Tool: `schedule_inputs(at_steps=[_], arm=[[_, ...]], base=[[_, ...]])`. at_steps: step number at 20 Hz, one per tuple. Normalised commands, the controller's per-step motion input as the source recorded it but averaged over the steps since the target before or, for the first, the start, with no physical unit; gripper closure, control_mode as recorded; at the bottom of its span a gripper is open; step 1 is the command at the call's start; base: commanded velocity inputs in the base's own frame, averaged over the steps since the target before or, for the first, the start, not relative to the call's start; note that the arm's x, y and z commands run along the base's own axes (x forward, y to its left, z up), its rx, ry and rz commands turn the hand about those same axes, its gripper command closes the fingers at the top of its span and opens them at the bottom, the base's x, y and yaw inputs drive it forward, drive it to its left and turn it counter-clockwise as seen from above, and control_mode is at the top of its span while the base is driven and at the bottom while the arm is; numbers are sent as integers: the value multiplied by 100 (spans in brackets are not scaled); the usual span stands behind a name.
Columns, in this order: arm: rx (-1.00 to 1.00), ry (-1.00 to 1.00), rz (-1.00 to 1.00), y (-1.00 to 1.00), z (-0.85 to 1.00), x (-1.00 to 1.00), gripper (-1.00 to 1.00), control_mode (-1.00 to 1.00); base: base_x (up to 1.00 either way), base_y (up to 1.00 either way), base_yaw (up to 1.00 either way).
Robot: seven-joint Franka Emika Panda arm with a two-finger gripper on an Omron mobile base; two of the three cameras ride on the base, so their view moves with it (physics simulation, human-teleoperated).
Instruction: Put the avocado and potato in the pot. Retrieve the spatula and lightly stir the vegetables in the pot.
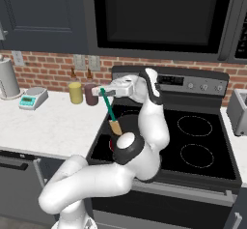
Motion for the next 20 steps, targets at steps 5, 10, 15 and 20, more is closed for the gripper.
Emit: schedule_inputs(at_steps=[5, 10, 15, 20], arm=[[28, -23, 29, -8, -36, -47, 100, -100], [26, -25, 24, -55, -60, -35, 100, -100], [24, -18, 22, -74, -44, 18, 100, -100], [17, -19, 24, -38, 1, 35, 100, -100]], base=[[0, 0, 0], [0, 0, 0], [0, 0, 0], [0, 0, 0]])
